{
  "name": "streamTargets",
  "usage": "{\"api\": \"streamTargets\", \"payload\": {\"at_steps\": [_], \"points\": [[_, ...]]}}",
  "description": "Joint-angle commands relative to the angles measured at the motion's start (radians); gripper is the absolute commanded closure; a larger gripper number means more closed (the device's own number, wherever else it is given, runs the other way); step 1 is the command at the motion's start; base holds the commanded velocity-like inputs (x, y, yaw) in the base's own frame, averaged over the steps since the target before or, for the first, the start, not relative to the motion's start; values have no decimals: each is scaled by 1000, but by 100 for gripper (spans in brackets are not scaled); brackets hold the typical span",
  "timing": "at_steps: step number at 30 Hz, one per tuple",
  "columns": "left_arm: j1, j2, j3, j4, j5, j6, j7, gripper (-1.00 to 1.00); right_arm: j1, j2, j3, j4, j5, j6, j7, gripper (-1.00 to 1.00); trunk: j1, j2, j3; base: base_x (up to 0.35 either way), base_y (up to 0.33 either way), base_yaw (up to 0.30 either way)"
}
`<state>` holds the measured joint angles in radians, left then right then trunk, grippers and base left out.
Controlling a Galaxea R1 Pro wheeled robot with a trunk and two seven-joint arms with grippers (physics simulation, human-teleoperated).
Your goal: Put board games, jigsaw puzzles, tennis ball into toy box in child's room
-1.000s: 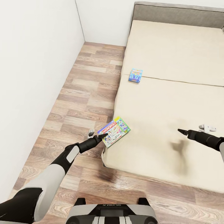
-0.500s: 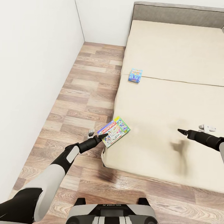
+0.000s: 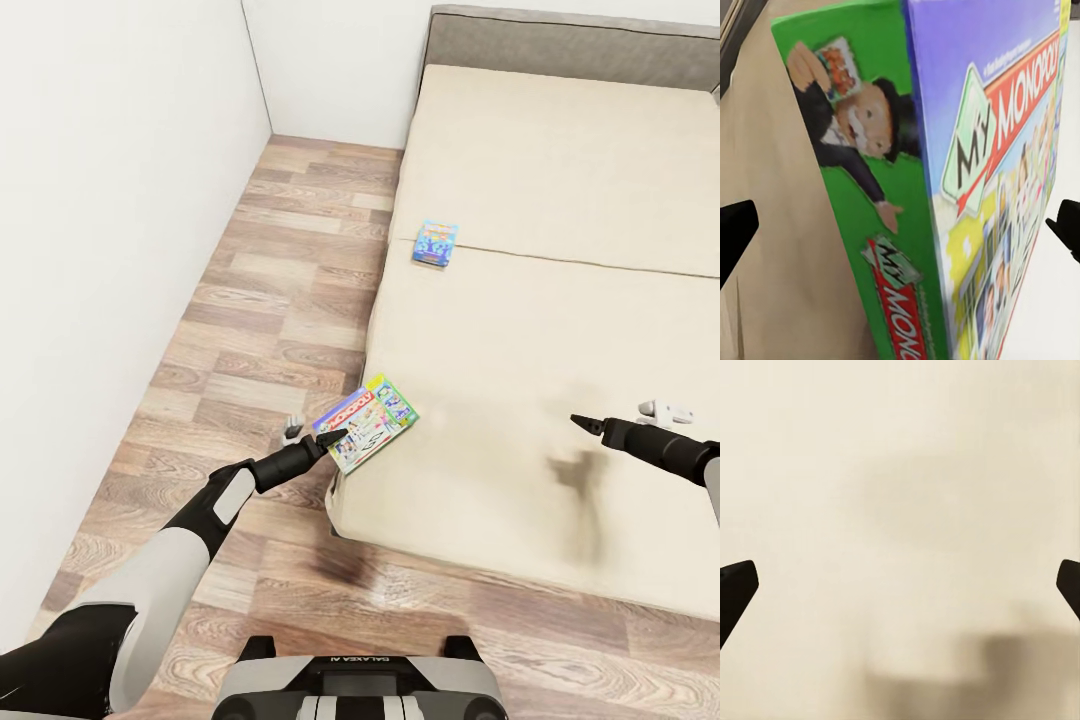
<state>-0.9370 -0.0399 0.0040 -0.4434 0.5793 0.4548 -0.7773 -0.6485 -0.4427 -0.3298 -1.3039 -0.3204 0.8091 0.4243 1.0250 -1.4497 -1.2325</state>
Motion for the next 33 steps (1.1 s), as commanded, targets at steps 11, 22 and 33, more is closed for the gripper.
{"api": "streamTargets", "payload": {"at_steps": [11, 22, 33], "points": [[0, -2, -2, -1, 4, 4, 0, 100, 1, 1, -2, -3, 1, 5, 5, -100, 0, 0, 0, 0, 0, 0], [3, -3, -3, -1, 3, -1, 0, 100, 8, 5, -2, -18, 1, 5, 5, -100, 0, 0, 0, 0, 0, 0], [28, -7, -3, -40, 5, -8, -23, 100, 39, 15, -2, -66, 1, 7, 5, -100, 0, 0, 0, 0, 0, 0]]}}
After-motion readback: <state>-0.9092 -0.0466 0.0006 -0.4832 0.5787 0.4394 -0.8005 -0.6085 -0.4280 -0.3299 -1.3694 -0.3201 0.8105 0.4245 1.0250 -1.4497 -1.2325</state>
